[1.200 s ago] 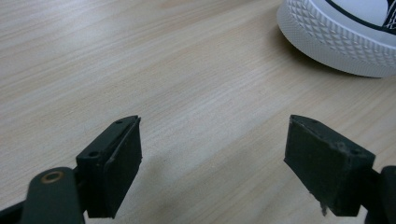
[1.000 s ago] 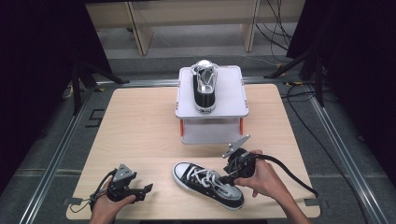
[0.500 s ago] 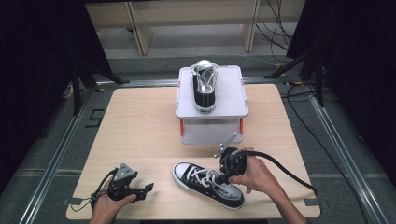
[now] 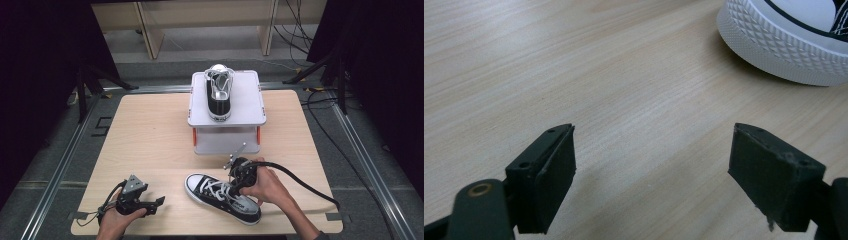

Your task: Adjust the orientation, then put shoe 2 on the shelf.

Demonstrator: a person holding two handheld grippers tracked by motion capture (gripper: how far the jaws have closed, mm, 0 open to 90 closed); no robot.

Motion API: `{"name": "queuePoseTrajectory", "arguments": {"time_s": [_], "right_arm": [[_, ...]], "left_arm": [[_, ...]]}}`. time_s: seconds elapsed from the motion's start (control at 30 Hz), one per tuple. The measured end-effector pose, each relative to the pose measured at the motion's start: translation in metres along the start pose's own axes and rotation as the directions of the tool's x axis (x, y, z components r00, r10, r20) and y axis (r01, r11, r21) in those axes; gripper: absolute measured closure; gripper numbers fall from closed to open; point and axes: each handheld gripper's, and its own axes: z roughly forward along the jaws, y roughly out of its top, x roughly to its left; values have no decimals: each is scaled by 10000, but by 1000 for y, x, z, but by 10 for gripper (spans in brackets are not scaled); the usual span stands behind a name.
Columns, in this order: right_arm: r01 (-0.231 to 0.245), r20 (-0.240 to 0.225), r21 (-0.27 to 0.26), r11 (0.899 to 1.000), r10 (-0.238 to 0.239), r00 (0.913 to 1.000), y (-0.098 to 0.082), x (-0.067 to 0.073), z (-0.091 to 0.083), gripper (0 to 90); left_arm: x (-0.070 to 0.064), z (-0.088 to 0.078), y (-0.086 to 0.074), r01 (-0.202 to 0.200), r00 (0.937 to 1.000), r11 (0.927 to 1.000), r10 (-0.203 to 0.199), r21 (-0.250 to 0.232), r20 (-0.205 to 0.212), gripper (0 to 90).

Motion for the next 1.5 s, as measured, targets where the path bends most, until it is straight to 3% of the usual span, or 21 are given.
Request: {"name": "queuePoseTrajectory", "arguments": {"time_s": [0.17,0.3,0.43,0.7,0.73,0.83,0.93,0.97,1.03,1.07,1.13,1.17,1.33,1.43,1.47,1.5], "right_arm": [[234,43,274,9994,-235,9997,7,4,4,718],[308,20,390,9988,-309,9995,9,3,6,742],[350,-171,447,9984,-343,9993,10,-1,6,790],[68,-642,679,9977,-25,9979,13,-7,4,846],[297,-782,744,9968,-239,9967,13,-10,3,853],[312,-816,808,9962,-246,9964,13,-9,3,857],[76,-904,923,9957,8,9959,14,-8,1,863],[201,-987,934,9954,-109,9951,14,-10,0,864],[-105,-1133,1027,9947,222,9933,14,-9,-3,866],[-231,-1261,1065,9940,365,9913,14,-8,-5,867],[-286,-1475,814,9963,404,9882,13,-9,-11,869],[-495,-1503,882,9949,624,9867,14,-8,-14,870],[-211,-1165,1036,9944,332,9926,11,-11,-26,871],[-322,-758,1240,9918,418,9962,7,-13,-42,873],[-439,-714,1350,9899,539,9960,6,-13,-47,873],[-284,-675,1220,9921,369,9970,5,-13,-52,873]], "left_arm": [[0,-1,-1,230,9997,9997,-229,107,-50,184],[1,1,0,12,10000,10000,-12,-24,-4,185],[1,1,-1,-161,9999,9998,161,108,-21,184],[0,0,-2,41,10000,9999,-41,108,-25,184],[0,0,-1,45,10000,10000,-45,83,-22,184],[0,0,-1,30,10000,10000,-30,93,-21,184],[-1,0,-1,84,10000,9999,-83,98,-35,184],[-1,0,-1,84,10000,9999,-83,98,-35,184],[0,-1,-1,-29,10000,10000,29,56,-8,184],[0,-1,-1,114,9999,9999,-114,89,-43,184],[-1,-1,-1,170,9998,9998,-169,102,-38,184],[1,-1,-1,-68,10000,10000,68,57,-26,184],[1,-1,-1,-61,10000,10000,61,69,-27,184],[-1,-1,-1,173,9998,9998,-172,81,-39,184],[1,-1,-1,-54,10000,10000,54,60,-37,184],[1,-1,-1,-17,10000,10000,17,81,-42,184]]}}
